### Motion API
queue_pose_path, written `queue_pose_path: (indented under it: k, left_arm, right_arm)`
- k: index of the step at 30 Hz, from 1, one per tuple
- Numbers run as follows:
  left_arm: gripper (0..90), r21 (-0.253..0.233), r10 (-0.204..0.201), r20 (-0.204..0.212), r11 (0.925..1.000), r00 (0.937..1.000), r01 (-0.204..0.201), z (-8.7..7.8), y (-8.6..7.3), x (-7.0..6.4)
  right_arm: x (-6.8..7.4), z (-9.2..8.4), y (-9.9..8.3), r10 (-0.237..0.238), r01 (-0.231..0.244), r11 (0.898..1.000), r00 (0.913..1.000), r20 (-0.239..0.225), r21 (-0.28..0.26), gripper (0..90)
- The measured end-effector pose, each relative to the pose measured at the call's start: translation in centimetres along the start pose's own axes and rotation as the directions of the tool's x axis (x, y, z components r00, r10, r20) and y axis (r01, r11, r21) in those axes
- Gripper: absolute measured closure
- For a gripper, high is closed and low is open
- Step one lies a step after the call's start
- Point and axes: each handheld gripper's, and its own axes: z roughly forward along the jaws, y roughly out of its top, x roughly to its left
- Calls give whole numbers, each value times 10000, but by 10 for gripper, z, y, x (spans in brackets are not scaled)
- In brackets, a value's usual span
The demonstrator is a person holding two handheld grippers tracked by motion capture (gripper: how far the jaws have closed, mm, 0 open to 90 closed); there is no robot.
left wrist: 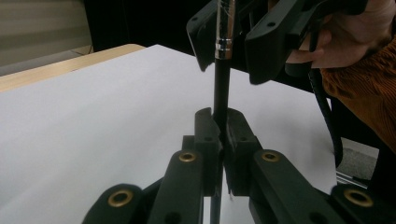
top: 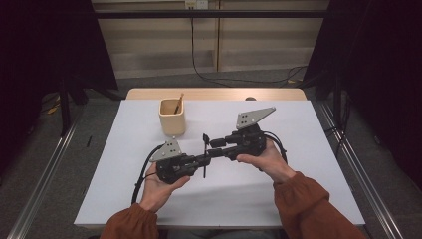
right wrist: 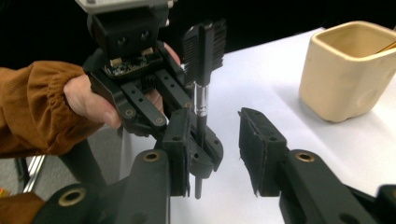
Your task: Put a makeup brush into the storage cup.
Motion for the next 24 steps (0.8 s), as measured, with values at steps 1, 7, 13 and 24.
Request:
queue_pose_path:
  k: [1,7,13,24]
  left_arm:
    - [857,-2,-35,8,10000,10000,35,0,0,0]
    - [856,11,-50,-80,10000,10000,50,-2,0,1]
    - [857,-33,-163,-152,9999,9998,163,-6,1,3]
    - [856,-85,-169,-234,9998,9996,167,-11,3,4]
  right_arm:
    - [0,-1,-1,38,-38,9999,10000,-12,-141,620]
    - [2,-8,-6,62,-36,9977,9992,396,-670,503]
    - [3,-10,-14,123,-55,9959,9971,754,-900,361]
    - [6,-15,-22,249,-101,9915,9933,1132,-1299,86]
